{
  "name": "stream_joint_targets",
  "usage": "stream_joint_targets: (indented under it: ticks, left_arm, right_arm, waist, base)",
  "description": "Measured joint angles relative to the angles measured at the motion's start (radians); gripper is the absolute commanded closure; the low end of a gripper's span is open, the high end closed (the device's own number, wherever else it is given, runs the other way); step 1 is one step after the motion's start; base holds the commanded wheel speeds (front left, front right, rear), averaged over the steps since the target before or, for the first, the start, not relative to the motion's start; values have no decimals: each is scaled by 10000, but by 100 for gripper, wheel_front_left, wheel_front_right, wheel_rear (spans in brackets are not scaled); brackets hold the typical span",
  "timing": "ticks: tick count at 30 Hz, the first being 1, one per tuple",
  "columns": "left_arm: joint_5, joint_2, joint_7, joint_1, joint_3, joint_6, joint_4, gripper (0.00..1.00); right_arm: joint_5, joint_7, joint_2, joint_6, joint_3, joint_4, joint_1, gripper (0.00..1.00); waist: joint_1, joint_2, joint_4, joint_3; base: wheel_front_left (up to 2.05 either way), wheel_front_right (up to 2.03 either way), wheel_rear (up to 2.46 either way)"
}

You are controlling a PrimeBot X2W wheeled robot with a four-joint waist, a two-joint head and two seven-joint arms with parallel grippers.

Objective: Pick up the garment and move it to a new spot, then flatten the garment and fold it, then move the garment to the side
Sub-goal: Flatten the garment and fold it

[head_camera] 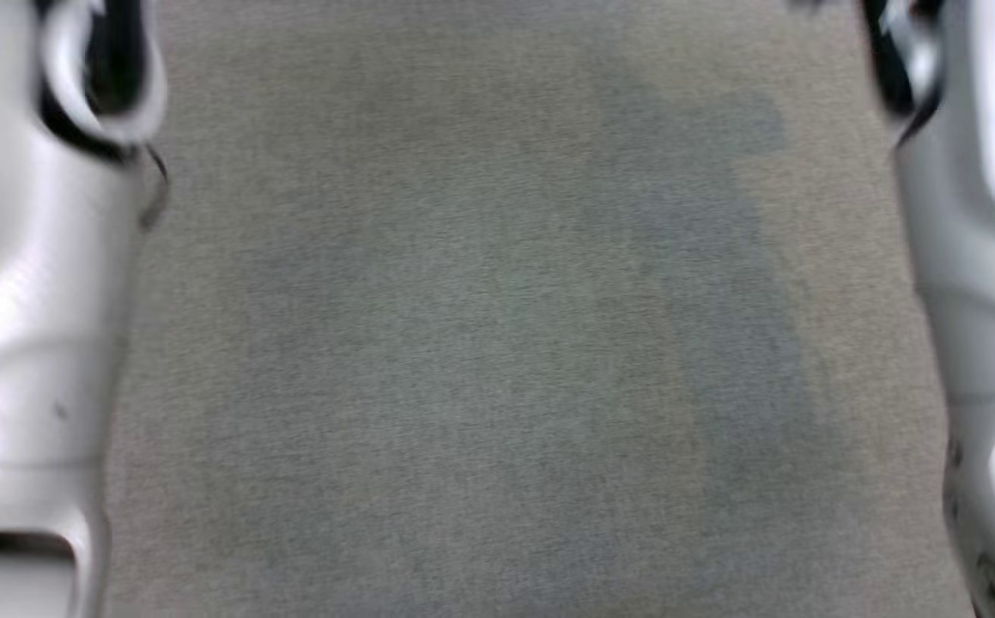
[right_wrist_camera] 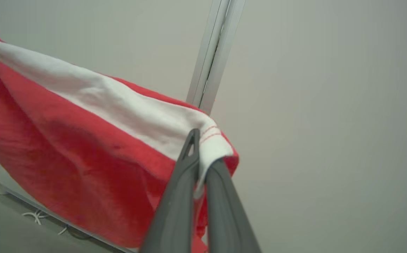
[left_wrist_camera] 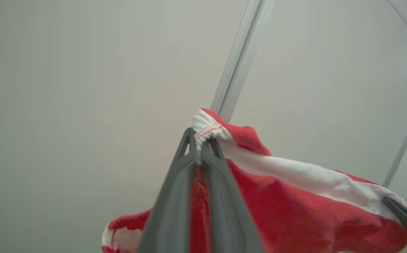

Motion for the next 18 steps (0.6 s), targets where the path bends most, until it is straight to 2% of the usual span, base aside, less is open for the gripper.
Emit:
stream_joint_targets:
  ticks: [4, 9, 12, 18]
  left_arm:
    - [127, -105, -583, 2125, -742, -441, 583, 100]
    - [184, -167, -897, 4721, -1499, -606, 871, 100]
    - [-21, -169, -972, 6048, -1597, -633, 677, 100]
    - [-570, -44, -959, 8233, -1593, -629, -42, 100]
  right_arm:
    - [587, 207, -272, 0, 692, 564, 1957, 100]
    - [1701, 1348, -1149, 2, 1246, 140, 4658, 100]
    - [2307, 2360, -1574, 8, 1152, -924, 6028, 100]
    - [3028, 4972, -2040, 10, 913, -3979, 8870, 100]
  waist:
    - [0, 0, 359, -136]
    - [-2, 1, 604, -642]
    - [-4, -2, 674, -1064]
    - [-5, -4, 684, -2075]
  base:
    - [0, 0, 0]
    - [0, 0, 0]
    - [0, 0, 0]
    - [0, 0, 0]
